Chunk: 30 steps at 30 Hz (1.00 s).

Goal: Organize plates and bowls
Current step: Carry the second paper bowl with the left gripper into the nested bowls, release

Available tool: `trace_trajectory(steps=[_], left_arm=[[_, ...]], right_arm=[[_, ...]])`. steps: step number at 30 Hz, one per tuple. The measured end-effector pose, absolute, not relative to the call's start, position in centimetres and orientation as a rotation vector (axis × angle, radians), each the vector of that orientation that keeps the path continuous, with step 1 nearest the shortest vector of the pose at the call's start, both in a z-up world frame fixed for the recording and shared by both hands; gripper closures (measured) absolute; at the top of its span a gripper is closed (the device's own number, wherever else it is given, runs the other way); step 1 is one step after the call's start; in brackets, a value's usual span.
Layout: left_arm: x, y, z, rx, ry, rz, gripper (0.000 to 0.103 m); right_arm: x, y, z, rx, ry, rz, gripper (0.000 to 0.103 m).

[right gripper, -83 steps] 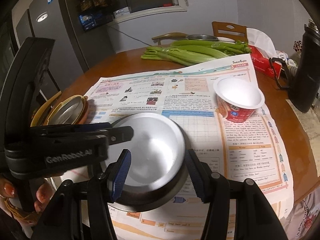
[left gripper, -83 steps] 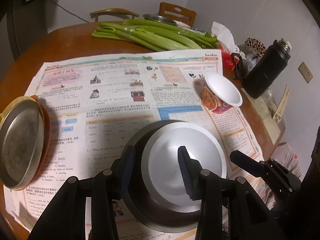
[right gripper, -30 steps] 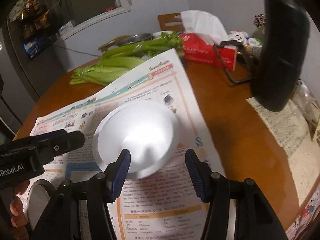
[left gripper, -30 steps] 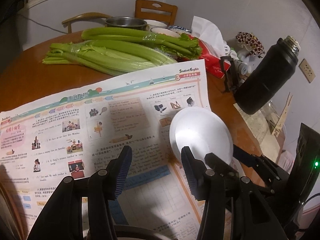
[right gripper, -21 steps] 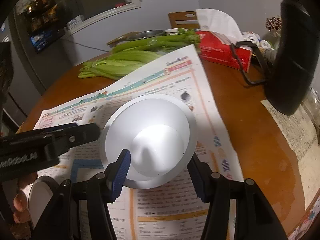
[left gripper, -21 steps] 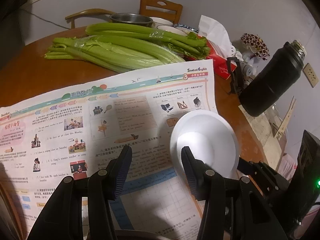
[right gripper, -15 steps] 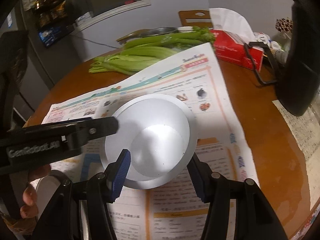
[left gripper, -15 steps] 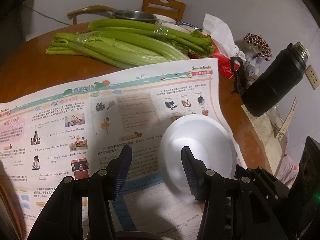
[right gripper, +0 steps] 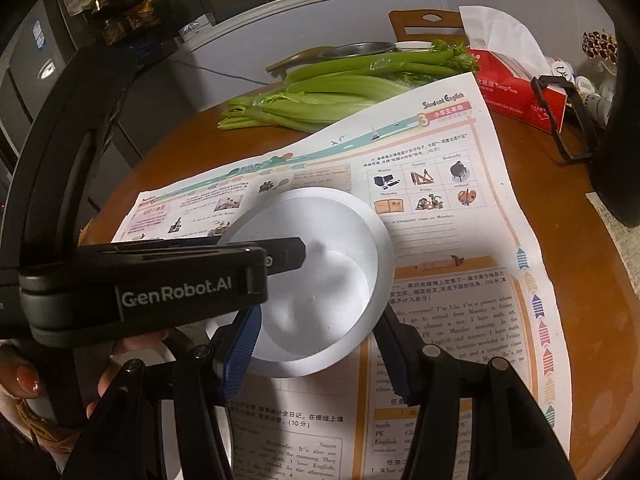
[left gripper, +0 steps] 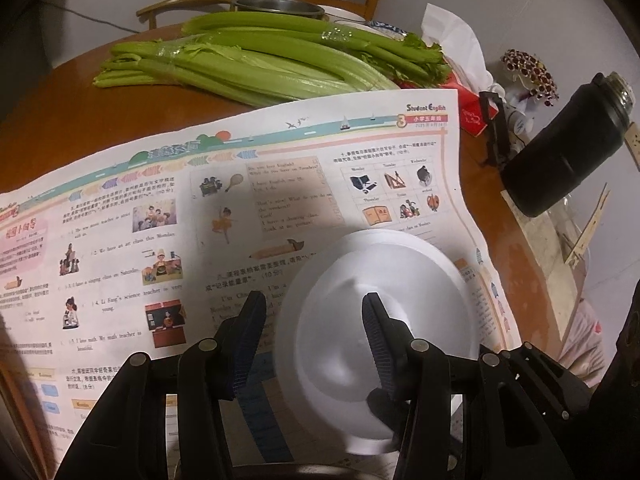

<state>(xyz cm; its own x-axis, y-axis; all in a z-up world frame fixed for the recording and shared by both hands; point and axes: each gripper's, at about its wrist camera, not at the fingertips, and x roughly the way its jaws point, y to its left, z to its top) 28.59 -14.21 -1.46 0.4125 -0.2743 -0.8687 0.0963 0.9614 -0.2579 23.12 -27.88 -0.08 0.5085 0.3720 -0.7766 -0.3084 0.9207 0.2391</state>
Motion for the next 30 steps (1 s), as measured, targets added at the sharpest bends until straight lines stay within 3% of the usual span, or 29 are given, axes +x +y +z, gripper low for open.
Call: trace_trajectory(steps=[3, 30], left_arm=[[28.6, -14.3, -1.6, -0.196, 1.135, -0.255, 0.058], [24.0, -12.5, 4.2, -0.203, 0.992, -0.278, 0.058]], right_arm=[[23.0, -27.6, 0.0, 0.066, 0.949, 0.418, 0.046], [19.2, -26.2, 5.0, 0.034, 0.828, 0.436, 0.046]])
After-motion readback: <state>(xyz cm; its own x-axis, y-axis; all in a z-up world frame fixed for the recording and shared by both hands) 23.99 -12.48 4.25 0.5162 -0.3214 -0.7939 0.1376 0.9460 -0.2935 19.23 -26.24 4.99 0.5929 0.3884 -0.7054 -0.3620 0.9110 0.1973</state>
